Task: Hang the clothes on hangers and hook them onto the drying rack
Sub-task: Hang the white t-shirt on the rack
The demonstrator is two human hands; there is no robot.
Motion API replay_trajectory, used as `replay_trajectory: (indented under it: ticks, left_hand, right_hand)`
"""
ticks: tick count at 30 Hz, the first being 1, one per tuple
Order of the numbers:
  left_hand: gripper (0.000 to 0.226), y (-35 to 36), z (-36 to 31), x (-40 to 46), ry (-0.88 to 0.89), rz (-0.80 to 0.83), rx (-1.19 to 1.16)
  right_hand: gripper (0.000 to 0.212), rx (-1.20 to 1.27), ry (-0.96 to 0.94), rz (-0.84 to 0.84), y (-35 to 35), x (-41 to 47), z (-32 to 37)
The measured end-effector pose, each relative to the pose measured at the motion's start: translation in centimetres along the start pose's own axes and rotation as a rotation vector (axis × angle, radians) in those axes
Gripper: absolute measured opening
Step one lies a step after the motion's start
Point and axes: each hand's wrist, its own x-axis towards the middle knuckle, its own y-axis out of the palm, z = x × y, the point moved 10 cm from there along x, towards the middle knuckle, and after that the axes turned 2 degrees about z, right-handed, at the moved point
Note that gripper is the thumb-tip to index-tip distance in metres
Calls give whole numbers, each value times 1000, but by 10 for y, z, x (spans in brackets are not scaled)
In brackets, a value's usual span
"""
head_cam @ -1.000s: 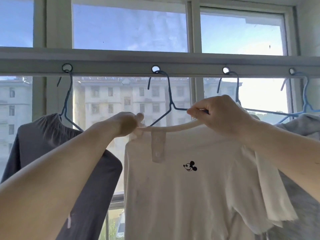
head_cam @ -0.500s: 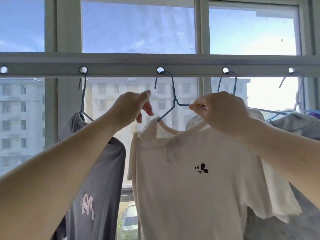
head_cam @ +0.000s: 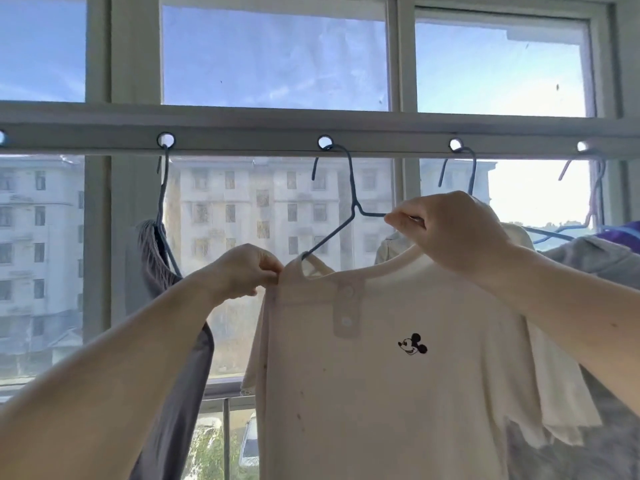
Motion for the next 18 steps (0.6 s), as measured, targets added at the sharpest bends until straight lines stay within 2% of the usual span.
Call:
replay_trajectory:
  ticks: [6, 13, 15, 18]
  left_hand:
    - [11, -13, -6, -4, 60, -119, -3]
    - [17, -59, -4, -21, 72, -463, -12]
    - [20, -64, -5, -27, 70, -465, -75]
    - [27, -55, -5, -31, 56, -356, -105]
  right_hand:
    - [34, 17, -13, 12, 1, -2, 0]
    - [33, 0, 6, -5, -1, -4, 0]
    - [34, -4, 15, -2, -2, -4, -1]
    - [34, 6, 31, 8, 0, -6, -1]
